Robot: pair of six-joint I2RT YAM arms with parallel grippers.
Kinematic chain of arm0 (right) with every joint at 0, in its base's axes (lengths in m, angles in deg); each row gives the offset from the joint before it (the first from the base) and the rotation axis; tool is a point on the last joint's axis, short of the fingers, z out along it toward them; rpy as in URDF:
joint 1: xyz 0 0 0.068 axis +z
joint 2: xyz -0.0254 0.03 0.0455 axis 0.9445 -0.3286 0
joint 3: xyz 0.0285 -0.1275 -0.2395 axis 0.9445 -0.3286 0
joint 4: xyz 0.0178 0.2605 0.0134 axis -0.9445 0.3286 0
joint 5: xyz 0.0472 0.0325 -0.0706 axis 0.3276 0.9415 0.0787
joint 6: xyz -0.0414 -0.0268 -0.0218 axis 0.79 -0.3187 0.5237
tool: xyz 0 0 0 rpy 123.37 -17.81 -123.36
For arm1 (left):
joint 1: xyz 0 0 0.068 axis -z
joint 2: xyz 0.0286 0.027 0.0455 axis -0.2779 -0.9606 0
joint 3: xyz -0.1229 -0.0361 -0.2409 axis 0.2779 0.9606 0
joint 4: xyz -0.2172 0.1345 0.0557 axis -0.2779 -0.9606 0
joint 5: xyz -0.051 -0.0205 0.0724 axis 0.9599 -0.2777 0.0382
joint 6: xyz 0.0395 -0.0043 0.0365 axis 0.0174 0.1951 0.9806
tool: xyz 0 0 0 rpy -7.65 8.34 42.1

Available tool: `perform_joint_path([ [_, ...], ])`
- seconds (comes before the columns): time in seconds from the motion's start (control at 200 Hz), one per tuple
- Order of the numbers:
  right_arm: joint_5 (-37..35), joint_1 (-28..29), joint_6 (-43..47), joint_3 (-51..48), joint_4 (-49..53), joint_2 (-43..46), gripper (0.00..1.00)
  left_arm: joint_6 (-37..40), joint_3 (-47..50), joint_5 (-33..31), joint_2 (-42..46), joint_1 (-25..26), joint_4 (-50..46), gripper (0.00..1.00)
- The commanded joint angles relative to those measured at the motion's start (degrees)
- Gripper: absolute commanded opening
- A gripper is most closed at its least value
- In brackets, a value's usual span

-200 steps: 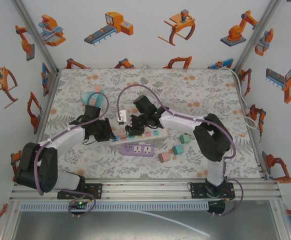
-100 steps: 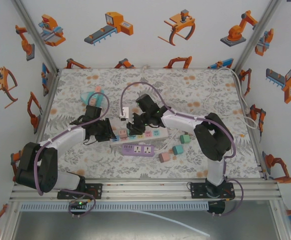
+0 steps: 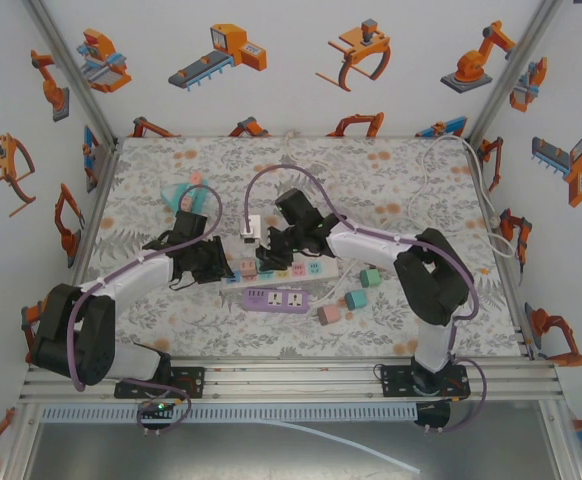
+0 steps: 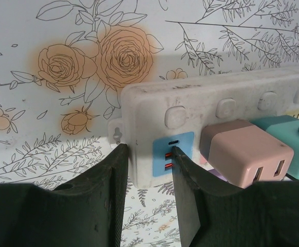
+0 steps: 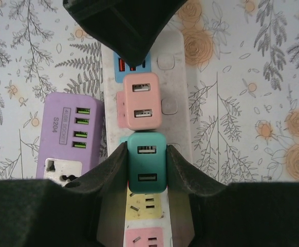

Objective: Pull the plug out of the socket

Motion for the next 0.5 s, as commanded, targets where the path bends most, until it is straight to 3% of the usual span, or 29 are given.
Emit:
perform_joint_path([
  [0.0,3.4,0.4,-1.5,3.0,-2.0,4.4,0.17,0.5,2.5,-5.4,-3.9,0.7,-7.6,0.39],
  [0.315,1.5,0.6,-6.4,2.1,-3.1,7.1,0.17,1.3,0.8,-6.2,-4.2,0.7,-8.8,0.40],
  [0.496,-8.4,0.6,-26.0,-0.7,-8.4,12.6,0.16,1.6,-1.4,-5.8,0.0,0.7,-10.2,0.42],
])
